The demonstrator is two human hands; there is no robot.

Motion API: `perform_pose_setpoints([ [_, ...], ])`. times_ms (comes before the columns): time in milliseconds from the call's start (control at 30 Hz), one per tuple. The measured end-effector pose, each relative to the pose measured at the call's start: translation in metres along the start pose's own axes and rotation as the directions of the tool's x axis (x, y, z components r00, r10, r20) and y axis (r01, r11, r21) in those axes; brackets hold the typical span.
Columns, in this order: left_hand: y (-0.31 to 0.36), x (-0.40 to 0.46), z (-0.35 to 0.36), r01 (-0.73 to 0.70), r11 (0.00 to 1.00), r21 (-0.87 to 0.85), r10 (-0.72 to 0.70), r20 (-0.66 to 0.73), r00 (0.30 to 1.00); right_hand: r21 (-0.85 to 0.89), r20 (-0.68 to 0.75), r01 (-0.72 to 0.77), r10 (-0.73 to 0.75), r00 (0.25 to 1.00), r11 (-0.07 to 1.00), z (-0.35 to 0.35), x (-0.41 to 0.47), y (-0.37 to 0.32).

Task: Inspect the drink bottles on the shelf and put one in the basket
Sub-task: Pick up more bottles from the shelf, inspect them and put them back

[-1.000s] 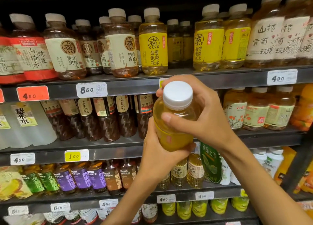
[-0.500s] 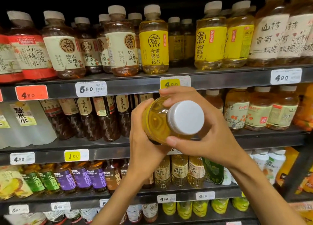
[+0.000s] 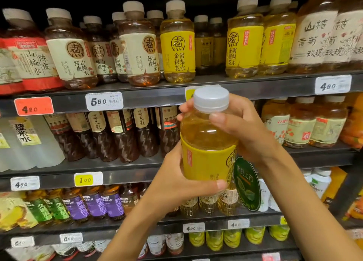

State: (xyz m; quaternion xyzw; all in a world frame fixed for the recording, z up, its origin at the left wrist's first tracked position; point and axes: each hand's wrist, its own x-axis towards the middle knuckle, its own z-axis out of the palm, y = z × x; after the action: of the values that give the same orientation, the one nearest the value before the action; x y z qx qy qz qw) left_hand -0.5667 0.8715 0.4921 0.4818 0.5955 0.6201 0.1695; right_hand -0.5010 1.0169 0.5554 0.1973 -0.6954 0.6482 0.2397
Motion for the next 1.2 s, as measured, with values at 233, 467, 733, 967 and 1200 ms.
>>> perform_pose_setpoints([
  [233, 0.004, -0.002, 0.011, -0.045, 0.995, 0.089, 0.059, -0.163, 0.985, 0.183, -0.3, -0.068, 0.122, 0.946, 0.981, 0.007, 0.007, -0.007],
  [467, 0.006, -0.004, 0.016, 0.074, 0.997, 0.031, -0.065, -0.228, 0.972, 0.115, -0.323, -0.228, 0.253, 0.912, 0.967, 0.006, 0.01, -0.013],
  [733, 0.013, -0.013, 0.008, 0.161, 0.917, -0.364, -0.173, 0.001, 0.985, 0.422, -0.074, -0.247, 0.305, 0.95, 0.872, -0.002, 0.025, -0.013],
  [967, 0.016, -0.014, 0.01, 0.102, 0.934, -0.341, -0.116, -0.019, 0.993, 0.375, -0.184, -0.143, 0.224, 0.957, 0.916, -0.002, 0.027, -0.014],
  [1200, 0.018, -0.004, 0.017, 0.03, 0.996, -0.078, -0.043, -0.175, 0.984, 0.075, -0.391, -0.12, 0.14, 0.91, 0.99, 0.006, 0.026, -0.022],
])
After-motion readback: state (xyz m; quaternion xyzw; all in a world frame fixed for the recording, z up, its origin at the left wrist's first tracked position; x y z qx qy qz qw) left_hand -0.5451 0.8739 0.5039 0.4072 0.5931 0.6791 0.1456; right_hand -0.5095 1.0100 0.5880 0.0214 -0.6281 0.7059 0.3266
